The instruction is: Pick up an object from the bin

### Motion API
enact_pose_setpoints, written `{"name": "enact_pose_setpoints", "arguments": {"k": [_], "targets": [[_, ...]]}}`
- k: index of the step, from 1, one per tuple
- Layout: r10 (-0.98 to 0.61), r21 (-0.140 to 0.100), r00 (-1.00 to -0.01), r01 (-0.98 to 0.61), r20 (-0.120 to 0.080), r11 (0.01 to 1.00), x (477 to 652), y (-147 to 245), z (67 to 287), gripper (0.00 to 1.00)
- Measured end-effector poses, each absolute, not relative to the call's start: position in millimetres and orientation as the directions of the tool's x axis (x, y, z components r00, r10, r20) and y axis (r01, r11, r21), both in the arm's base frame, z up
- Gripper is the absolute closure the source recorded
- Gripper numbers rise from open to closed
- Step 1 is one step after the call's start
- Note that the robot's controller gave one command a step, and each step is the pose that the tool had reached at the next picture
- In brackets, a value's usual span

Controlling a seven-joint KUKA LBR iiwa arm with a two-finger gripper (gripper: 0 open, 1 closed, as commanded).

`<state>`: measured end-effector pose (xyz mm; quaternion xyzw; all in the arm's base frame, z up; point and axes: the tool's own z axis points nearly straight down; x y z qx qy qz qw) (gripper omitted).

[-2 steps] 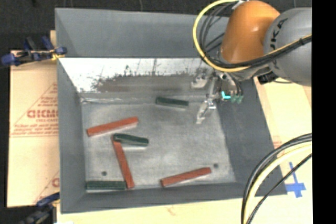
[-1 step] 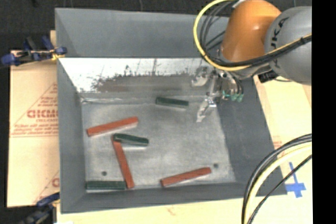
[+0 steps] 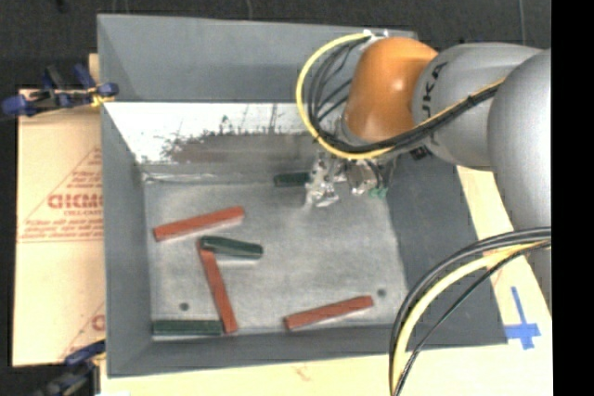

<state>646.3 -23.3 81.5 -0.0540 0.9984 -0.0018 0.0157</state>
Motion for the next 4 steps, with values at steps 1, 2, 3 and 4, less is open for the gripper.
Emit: {"name": "enact_pose_setpoints", "arguments": {"k": [1,2,3,4], "targets": [[-0.11,-0.001,-0.994,-0.11,0.008,0.994,638.3,-23.5,77.0,0.0],[-0.11,-0.001,-0.994,-0.11,0.007,0.994,638.5,-23.4,77.1,0.0],[-0.136,-0.003,-0.991,-0.136,-0.004,0.991,626.2,27.9,82.0,0.0],[-0.229,0.001,-0.974,-0.229,-0.004,0.974,617.3,58.9,83.5,0.0]]}}
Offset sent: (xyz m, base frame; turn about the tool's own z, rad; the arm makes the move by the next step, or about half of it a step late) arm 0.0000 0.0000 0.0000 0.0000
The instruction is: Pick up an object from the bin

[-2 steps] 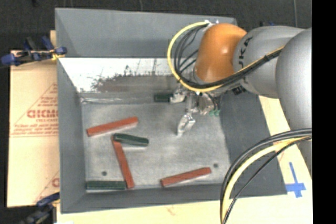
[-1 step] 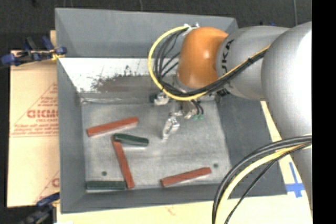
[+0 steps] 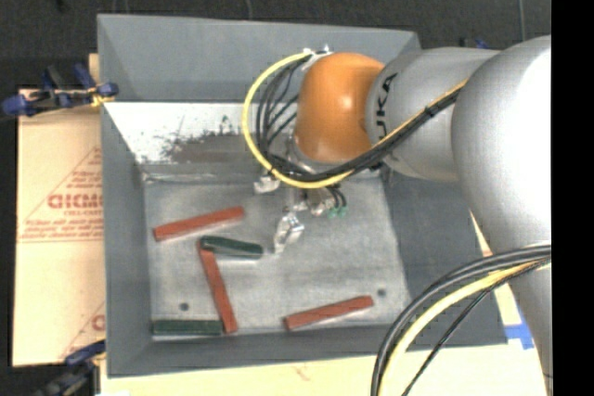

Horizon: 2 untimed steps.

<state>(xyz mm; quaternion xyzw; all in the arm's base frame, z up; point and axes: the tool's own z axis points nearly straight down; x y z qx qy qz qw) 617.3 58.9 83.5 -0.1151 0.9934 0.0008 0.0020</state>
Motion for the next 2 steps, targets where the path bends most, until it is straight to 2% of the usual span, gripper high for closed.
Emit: {"name": "enact_pose_setpoints", "arguments": {"k": [1,2], "targets": [[-0.188,0.001,-0.982,-0.188,-0.005,0.982,609.9,159.2,108.7,1.0],[-0.189,0.001,-0.982,-0.189,-0.005,0.982,609.9,158.9,108.7,0.0]]}}
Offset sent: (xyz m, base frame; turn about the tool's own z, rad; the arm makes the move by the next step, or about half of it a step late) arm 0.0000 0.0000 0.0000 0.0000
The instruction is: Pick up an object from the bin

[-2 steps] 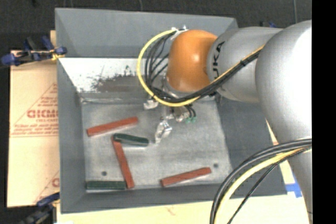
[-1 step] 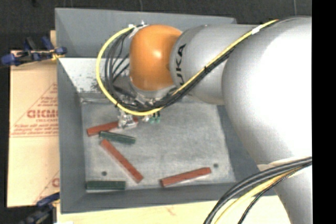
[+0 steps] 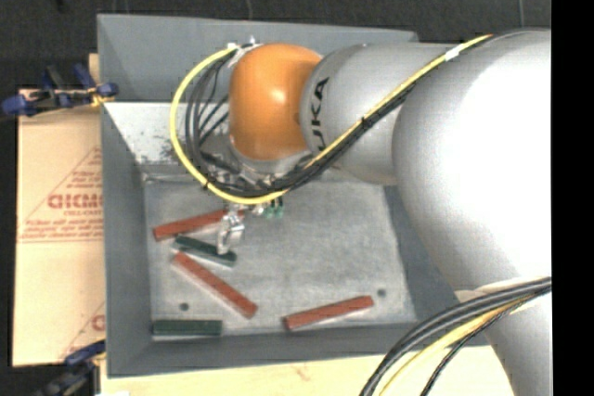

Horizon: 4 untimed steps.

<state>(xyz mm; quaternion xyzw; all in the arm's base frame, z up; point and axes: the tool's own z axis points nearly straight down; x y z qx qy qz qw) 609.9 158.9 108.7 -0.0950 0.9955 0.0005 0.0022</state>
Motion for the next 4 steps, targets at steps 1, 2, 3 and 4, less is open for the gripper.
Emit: {"name": "enact_pose_setpoints", "arguments": {"k": [1,2,3,4], "targets": [[-0.189,0.0,-0.982,-0.189,-0.005,0.982,610.0,158.9,108.7,0.0],[-0.099,0.003,-0.995,-0.099,0.001,0.995,592.5,167.6,79.0,1.0],[-0.099,0.002,-0.995,-0.099,0.001,0.995,592.6,167.7,79.0,1.0],[-0.174,-0.001,-0.985,-0.174,-0.002,0.985,605.5,187.4,277.4,1.0]]}}
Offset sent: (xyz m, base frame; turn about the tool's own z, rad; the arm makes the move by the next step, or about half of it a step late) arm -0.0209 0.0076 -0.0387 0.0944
